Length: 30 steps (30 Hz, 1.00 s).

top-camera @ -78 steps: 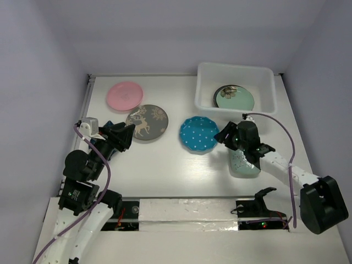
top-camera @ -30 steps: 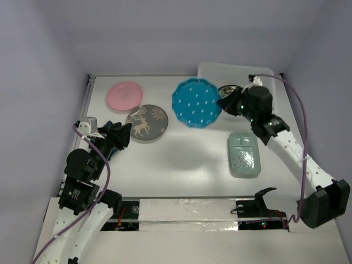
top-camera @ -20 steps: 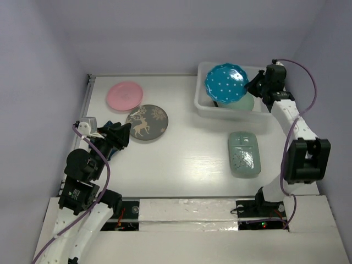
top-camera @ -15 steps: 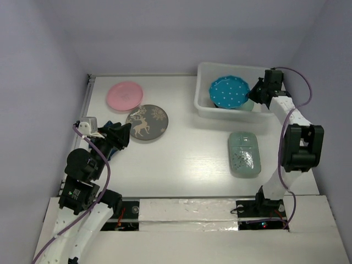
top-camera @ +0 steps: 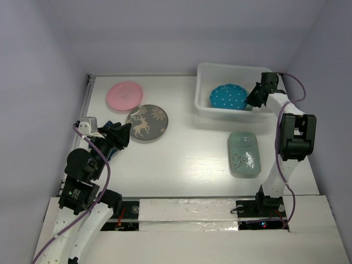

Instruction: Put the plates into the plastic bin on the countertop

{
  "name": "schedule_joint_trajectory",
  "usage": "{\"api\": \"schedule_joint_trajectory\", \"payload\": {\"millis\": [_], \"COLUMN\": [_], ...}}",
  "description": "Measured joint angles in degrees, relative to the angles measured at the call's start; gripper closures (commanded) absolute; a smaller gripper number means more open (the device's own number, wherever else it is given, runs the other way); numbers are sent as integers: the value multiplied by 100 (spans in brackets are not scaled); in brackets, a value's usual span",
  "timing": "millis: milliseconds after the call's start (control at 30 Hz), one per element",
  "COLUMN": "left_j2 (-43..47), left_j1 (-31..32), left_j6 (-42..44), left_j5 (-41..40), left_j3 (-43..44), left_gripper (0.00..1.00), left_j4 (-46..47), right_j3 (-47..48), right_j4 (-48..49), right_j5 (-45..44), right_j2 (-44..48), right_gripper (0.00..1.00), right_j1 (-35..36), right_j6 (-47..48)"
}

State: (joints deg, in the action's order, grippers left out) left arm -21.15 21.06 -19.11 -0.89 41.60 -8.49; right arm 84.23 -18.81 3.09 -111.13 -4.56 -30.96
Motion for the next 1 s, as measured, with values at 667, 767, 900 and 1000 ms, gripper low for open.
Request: {"api": "schedule_joint_trajectory", "payload": {"millis": [667,767,900,1000], "left_j2": [-715,-1333,-2225,-3318], "left_j1": [0,57,1091,2531], "left_j6": [-273,-619,-1067,-1346], "left_j5": [378,855,654,114], "left_j3": [-2,-28,-164,-66], "left_gripper": [96,100,100,100], "left_j4": [103,422,977,1384], "right_j3": [-2177,-2638,-2850,-2905], "right_j4": [1167,1198,1154,1019], "right_j5": [142,212,409,538], "right_j2": [3539,4671,6063,6708], "right_gripper": [100,100,100,100], "right_j1": [297,745,1056,1058], "right_j6": [-422,-450,-339,-232]}}
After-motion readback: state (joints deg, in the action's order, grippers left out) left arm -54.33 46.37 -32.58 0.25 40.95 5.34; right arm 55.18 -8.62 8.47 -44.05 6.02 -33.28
